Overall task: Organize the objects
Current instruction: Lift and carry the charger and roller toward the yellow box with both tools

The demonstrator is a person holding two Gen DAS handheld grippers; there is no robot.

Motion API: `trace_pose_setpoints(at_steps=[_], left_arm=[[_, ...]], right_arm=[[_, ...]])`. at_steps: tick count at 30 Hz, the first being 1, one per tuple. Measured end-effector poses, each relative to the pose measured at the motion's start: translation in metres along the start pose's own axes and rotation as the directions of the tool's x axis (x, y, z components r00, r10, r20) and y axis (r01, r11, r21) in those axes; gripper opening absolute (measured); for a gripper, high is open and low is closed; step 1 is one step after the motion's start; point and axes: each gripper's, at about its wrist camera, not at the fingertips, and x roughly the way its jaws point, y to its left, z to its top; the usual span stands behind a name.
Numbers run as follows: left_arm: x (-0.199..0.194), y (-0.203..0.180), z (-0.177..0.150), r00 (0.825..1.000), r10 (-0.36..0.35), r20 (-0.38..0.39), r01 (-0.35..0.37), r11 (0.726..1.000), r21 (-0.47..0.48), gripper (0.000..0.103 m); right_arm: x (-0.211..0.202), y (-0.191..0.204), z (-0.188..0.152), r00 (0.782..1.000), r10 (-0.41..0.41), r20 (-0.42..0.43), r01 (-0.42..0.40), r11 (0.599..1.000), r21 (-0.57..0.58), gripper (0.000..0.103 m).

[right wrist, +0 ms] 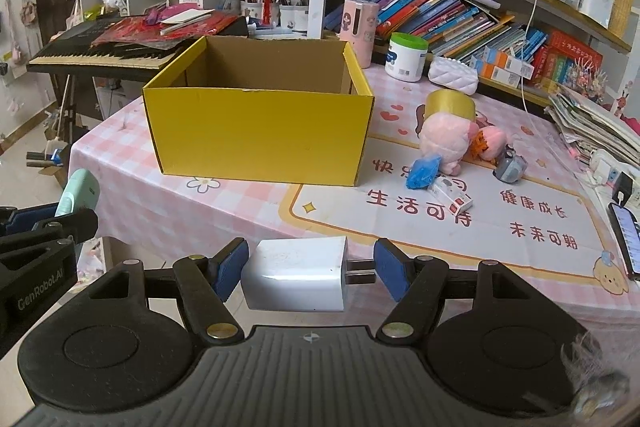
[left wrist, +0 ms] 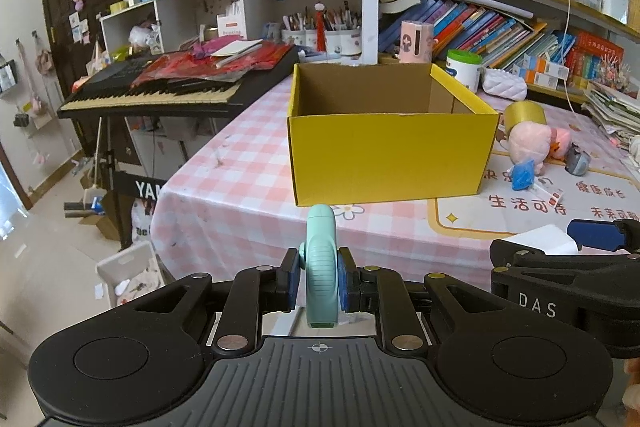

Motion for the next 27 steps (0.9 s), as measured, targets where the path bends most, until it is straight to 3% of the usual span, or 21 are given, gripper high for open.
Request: trace_pose_setpoints(at_steps=[20,27], left_arm=[[0.019,-0.001,0.011,1.000,0.018,-0.025,-0.018,1.000,-0.012,0.018],[0.031,0.001,0.032,0.999,0.040,0.019,-0.039,0.999,-0.025,0.017]], right_arm=[[0.019,0.001,0.014,0.999,0.045,0.000,-0.045,0.999,-0.017,0.067],[0.040,-0.004,0.036,0.997,0.073,0.008,-0.073,0.997,-0.015,0.067]])
